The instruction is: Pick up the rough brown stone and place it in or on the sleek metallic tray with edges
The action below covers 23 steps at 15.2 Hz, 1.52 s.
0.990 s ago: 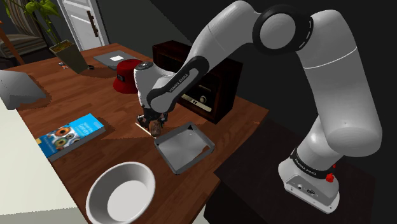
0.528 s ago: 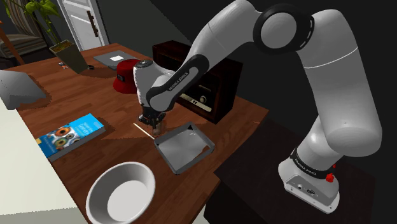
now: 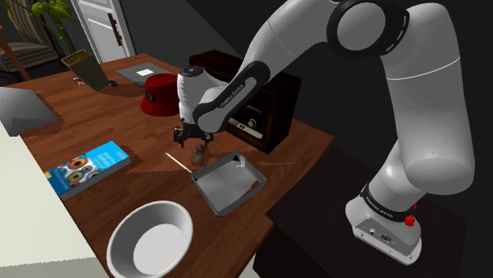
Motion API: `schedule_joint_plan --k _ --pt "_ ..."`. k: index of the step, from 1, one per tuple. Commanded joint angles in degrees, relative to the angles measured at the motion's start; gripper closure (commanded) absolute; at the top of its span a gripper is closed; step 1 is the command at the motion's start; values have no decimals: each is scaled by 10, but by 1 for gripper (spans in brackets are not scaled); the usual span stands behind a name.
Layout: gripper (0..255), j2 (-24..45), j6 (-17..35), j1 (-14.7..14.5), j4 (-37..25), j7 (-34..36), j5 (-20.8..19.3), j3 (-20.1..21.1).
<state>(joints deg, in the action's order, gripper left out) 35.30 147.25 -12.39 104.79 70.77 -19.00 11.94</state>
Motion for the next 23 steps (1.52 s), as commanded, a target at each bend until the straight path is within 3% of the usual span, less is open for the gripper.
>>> schedule_joint_plan --k 1,7,14,15,23 --pt "0 5 19 -3 6 17 -4 -9" --pt "0 45 39 -10 -14 23 -14 -20" --pt "0 45 39 -10 -14 23 -14 -20" --pt "255 45 39 -10 -14 23 -14 -20" --pt "255 45 39 -10 -14 23 -14 -20"
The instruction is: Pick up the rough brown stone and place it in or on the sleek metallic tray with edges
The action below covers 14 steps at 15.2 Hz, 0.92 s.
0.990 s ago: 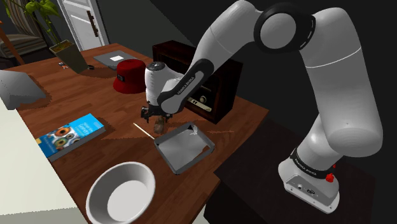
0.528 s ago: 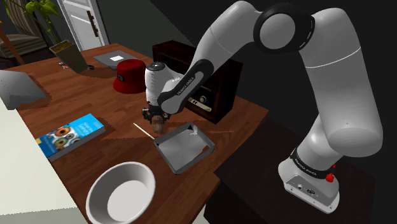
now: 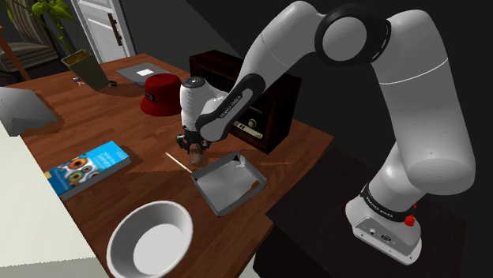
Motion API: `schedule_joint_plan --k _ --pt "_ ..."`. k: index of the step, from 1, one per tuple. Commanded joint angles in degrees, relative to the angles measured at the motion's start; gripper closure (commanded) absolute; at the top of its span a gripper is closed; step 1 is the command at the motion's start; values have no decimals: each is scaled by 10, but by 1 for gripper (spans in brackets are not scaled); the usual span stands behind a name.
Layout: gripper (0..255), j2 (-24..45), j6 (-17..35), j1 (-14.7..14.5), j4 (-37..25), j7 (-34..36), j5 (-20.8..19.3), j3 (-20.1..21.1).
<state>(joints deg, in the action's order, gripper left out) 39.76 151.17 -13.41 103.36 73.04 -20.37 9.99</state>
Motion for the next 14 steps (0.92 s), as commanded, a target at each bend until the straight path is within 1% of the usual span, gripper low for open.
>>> schedule_joint_plan --k 1,14 --pt "255 0 0 0 0 0 0 0" --pt "255 -74 -63 17 11 -23 26 25"
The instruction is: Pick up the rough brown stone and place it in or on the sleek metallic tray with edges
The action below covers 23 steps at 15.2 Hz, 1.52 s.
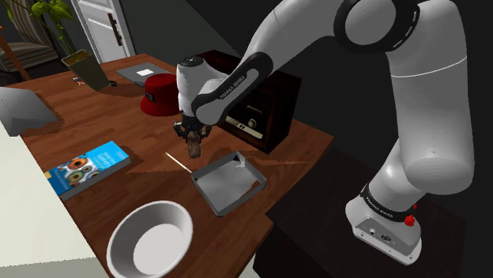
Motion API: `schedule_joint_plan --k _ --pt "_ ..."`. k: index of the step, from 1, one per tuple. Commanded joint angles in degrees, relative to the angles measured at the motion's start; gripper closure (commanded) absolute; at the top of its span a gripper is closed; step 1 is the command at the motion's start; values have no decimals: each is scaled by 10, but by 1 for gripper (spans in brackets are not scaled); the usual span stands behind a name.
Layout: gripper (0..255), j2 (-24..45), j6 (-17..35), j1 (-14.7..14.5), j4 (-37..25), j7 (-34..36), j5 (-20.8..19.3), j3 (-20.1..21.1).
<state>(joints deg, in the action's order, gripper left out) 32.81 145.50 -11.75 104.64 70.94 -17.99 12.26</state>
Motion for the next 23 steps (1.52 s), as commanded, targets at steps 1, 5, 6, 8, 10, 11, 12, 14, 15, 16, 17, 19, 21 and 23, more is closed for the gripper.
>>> schedule_joint_plan --k 1,5,6,8,10,11,12,14,15,16,17,19,21,23 --pt "255 -10 -12 2 -2 -4 5 4" --pt "255 -30 -33 6 -3 -11 13 10" --pt "255 -35 -39 7 -4 -13 16 12" --pt "255 -45 -50 9 -6 -16 20 15" --pt "255 -54 -61 11 -8 -20 24 18" --pt "255 -57 -65 12 -9 -21 26 19" --pt "255 -78 -55 13 22 -17 27 21" --pt "255 -118 -36 14 81 -8 31 26" --pt "255 -138 -27 15 109 -4 33 29" --pt "255 -158 -19 15 137 -1 36 32" --pt "255 -178 -12 16 163 3 40 35" --pt "255 -217 2 15 215 8 48 42" --pt "255 -256 13 14 264 12 60 50" --pt "255 -296 22 11 311 14 75 57"
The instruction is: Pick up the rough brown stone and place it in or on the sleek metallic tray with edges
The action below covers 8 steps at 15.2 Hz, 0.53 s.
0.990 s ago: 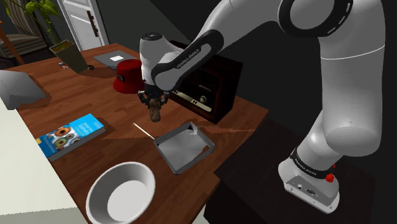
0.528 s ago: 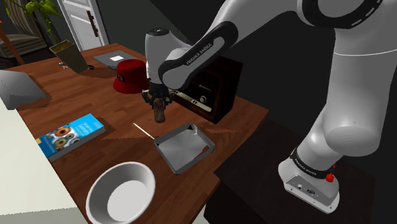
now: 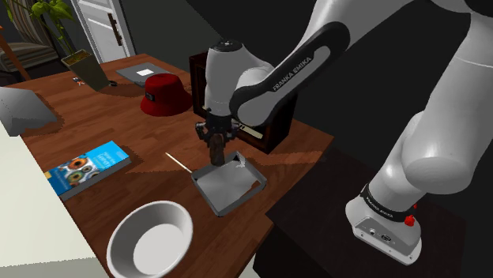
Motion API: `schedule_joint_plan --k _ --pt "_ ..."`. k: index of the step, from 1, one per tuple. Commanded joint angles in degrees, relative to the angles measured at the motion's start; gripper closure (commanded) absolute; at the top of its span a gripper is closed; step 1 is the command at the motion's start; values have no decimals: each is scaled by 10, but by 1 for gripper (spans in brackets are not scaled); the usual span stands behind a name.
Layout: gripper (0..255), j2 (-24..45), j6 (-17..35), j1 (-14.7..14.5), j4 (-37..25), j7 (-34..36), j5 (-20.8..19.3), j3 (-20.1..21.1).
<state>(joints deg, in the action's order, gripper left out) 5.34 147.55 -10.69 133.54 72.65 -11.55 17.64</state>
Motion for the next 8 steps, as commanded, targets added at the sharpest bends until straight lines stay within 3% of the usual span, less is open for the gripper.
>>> schedule_joint_plan --k 1,4,8 --pt "255 -42 5 -2 45 -3 19 7" --pt "255 -91 11 -11 96 -4 42 15" --pt "255 -63 43 -8 103 17 16 15"
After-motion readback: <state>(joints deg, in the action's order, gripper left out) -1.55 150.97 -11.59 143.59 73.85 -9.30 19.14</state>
